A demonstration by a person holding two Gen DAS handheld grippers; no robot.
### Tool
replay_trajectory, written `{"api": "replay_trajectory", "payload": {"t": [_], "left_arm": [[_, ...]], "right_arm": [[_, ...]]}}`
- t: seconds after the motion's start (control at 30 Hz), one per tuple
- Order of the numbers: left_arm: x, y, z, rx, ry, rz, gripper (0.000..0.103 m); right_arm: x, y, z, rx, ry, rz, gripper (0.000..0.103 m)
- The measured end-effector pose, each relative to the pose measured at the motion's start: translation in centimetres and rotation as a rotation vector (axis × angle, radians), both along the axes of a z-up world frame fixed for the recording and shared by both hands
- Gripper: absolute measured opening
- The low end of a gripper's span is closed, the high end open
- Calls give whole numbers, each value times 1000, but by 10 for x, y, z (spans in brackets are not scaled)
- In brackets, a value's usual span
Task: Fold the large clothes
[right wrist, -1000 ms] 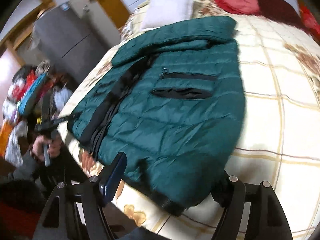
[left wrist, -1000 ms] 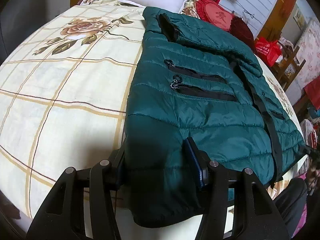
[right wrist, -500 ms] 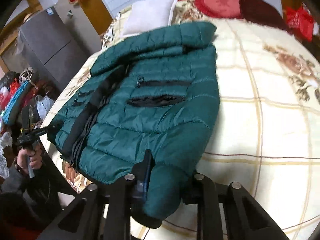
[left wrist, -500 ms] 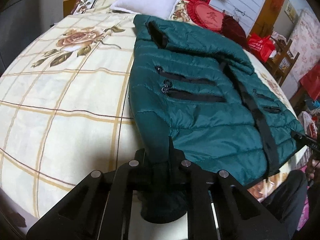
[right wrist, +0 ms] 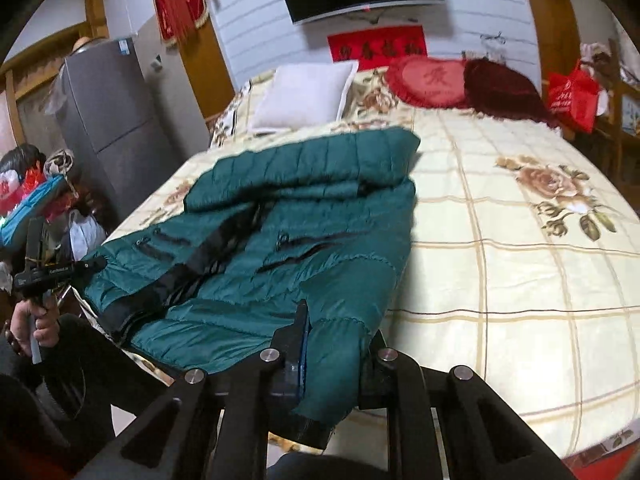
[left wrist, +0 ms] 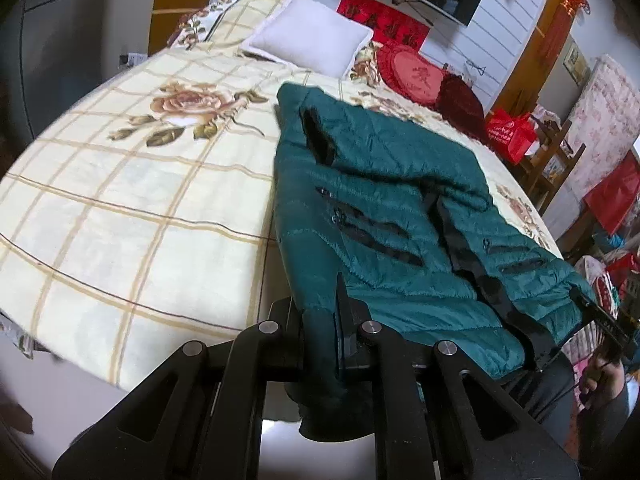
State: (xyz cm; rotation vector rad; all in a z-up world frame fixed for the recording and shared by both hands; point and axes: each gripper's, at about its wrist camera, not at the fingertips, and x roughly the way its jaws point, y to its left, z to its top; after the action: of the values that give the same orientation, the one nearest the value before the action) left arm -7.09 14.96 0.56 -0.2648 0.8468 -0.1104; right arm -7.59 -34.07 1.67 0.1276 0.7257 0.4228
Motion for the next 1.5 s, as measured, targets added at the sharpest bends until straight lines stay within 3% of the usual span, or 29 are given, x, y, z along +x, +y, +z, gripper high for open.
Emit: {"api": "replay_trajectory", "payload": {"t": [0.4, 0.77, 1.0, 1.13, 1.5], "left_arm": [[-51, 13, 52, -43, -112, 22, 9], [-72, 5, 127, -65, -306, 9, 9], [-27, 11, 116, -85, -269, 52, 9], [4, 7, 105, -55, -249, 76, 10], [118, 3, 64, 24, -151, 169, 10]], "right_arm": [[-56, -6, 52, 41, -143, -64, 14], [-76, -11, 118, 68, -306, -94, 14], [-46, -6, 116, 91, -288, -97, 14], [-19, 0, 108, 86, -269, -118, 14], [96, 12, 71, 90, -142, -280, 14]]}}
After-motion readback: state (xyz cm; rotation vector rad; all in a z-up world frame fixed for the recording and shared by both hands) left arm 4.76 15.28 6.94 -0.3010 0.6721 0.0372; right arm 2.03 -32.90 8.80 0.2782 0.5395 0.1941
